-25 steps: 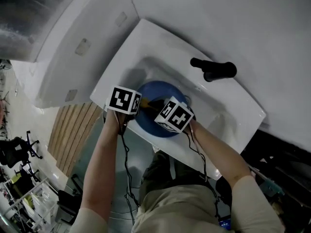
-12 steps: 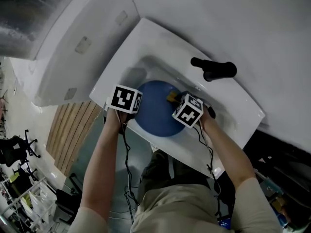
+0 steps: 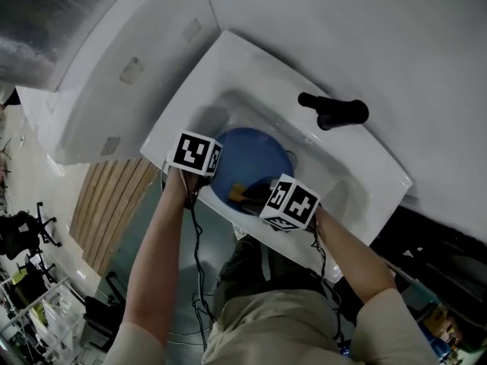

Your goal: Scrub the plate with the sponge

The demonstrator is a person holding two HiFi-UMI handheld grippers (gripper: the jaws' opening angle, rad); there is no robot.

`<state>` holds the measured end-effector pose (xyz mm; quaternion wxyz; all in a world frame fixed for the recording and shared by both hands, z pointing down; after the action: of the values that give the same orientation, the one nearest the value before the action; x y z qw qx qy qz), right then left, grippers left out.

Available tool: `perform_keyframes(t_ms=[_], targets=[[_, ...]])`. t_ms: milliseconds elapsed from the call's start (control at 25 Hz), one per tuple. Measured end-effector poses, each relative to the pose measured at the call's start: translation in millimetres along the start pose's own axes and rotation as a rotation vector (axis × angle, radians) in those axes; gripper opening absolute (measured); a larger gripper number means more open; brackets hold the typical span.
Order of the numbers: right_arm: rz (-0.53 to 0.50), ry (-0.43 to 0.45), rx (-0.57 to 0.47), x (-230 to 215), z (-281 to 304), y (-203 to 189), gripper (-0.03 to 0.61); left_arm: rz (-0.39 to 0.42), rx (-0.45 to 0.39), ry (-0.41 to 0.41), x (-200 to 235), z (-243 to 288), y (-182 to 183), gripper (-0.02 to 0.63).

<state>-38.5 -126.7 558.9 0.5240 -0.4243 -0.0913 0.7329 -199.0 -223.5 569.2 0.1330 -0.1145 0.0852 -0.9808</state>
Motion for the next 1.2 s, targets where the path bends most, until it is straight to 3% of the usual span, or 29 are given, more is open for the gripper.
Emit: perform_keyframes(t_ms=[160, 360, 480, 600, 680, 840, 1000, 1200], targets=[[0.093, -0.03, -0.032, -16, 14, 28, 0.069, -0.031, -0.018, -0.014, 3, -3, -2, 0.029], [0.111, -0.183, -0.099, -48, 25, 43, 0.071, -0.032, -0.017, -0.022, 1, -3, -1, 0.031], [0.126, -0.343, -0.131, -76, 28, 39, 0.071, -0.025, -0.019, -0.028, 2, -4, -3, 0.035], [0.127, -0.516, -0.078, -101, 27, 25, 0.071, -0.023, -0.023, -0.039, 3, -4, -4, 0.041], [0.133, -0.583, -0.044, -111, 20, 14, 0.071, -0.042, -0.046, -0.054, 4, -6, -5, 0.046], [0.18, -0.634, -0.073, -109, -10, 0, 0.071, -0.075, -0.111, -0.053, 6, -14, -11, 0.068], [0.191, -0.667, -0.167, -89, -47, 2, 0.071, -0.007, -0.123, 0.025, 2, -27, -19, 0.102], [0.177, -0.677, -0.304, -43, -97, 23, 0.071, 0.007, -0.191, 0.016, -10, -62, -26, 0.121]])
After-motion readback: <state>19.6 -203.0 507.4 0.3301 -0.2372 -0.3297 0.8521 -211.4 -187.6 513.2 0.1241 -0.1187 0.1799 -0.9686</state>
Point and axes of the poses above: the fingertips, and each gripper's own axes: z forward along the fingers, x to its left, y out of its top, the point moved 9 cm from there along -z, backward along the fingers, and after that the axes turned 5 degrees about -z, right-handed, at the moved point
